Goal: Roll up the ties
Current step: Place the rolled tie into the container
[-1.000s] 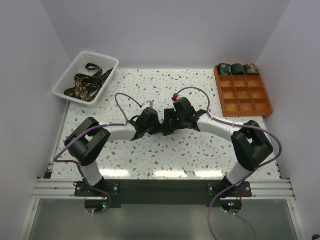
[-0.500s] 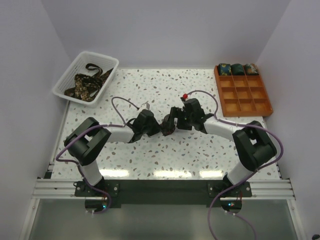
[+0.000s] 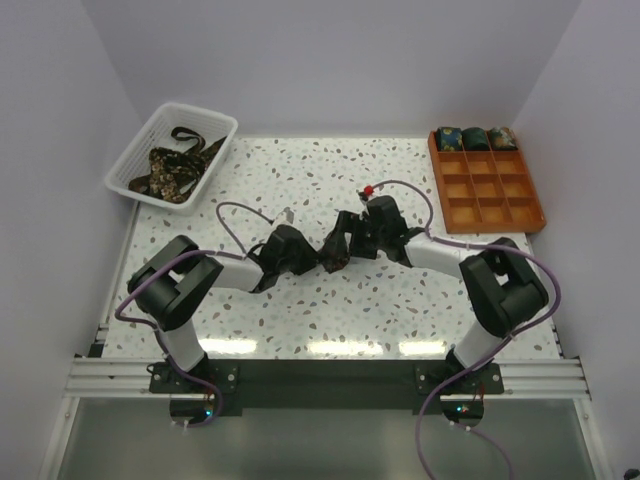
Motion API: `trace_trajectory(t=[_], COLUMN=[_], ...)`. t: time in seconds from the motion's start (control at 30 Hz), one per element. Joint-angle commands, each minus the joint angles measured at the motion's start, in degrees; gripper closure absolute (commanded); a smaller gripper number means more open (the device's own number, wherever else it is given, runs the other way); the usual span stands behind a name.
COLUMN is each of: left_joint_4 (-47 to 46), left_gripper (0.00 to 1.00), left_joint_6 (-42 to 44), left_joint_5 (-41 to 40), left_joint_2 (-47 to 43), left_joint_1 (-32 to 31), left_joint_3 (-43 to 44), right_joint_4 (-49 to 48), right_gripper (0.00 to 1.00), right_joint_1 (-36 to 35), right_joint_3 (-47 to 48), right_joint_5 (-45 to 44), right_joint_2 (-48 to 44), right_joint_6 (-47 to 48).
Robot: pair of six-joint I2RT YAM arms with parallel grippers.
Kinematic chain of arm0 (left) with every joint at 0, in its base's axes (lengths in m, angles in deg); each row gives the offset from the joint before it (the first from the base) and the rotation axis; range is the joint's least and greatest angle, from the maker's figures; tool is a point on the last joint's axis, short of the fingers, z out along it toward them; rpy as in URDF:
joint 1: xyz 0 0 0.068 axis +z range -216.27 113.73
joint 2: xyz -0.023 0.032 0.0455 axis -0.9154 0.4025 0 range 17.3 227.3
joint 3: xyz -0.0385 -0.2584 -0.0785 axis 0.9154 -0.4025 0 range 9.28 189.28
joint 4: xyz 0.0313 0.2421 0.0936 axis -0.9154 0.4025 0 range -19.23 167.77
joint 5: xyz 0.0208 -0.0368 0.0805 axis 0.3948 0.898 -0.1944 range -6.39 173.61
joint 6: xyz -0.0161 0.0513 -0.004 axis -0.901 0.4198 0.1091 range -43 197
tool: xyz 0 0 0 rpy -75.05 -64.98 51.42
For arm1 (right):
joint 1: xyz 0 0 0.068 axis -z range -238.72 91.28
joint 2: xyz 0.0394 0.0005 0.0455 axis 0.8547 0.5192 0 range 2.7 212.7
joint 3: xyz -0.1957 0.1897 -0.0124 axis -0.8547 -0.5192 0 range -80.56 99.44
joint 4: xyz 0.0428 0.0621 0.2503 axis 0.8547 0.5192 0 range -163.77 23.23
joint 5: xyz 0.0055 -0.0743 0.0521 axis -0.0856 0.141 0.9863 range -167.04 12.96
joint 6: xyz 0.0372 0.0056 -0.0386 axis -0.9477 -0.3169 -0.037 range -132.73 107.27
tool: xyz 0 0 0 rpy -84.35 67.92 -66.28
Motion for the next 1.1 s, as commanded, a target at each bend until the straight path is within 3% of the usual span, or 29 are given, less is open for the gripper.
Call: trace_trajectory(t=[0.0, 0.3, 0.43, 0.67, 0.93, 1.07], left_joint_4=[6.1, 4.52, 5.22, 5.14, 5.57, 5.92], left_gripper=[1.0, 1.0, 1.0, 1.0, 1.0, 1.0], left_joint_6=[0.95, 1.39, 3.23, 4.56, 5.17, 5.35], left_joint_5=[-0.21, -0.65, -1.88, -2.67, -2.85, -3.11], left_joint_2=[1.75, 1.75, 1.49, 1.23, 1.75, 1.67], left_joint_1=[0.49, 0.84, 1.01, 1.01, 1.01, 1.01], left_joint_3=[-3.84, -5.95, -5.43, -4.55, -3.41, -2.79], right_joint_4=[-0.61, 3.43, 11.93, 18.64, 21.1, 20.05], right_gripper=[0.13, 0.14, 0.17, 0.26, 0.29, 0.39], right_joint_1=[0.04, 0.66, 0.75, 0.57, -1.27, -1.98], right_joint_3=[1.48, 4.47, 9.11, 13.88, 15.63, 15.28], right_joint_5=[0.36, 2.82, 1.86, 2.46, 0.89, -1.31], right_joint_2=[0.3, 3.2, 3.99, 6.71, 9.26, 9.44], right_joint_6=[-1.43, -0.64, 3.22, 7.53, 9.38, 9.73])
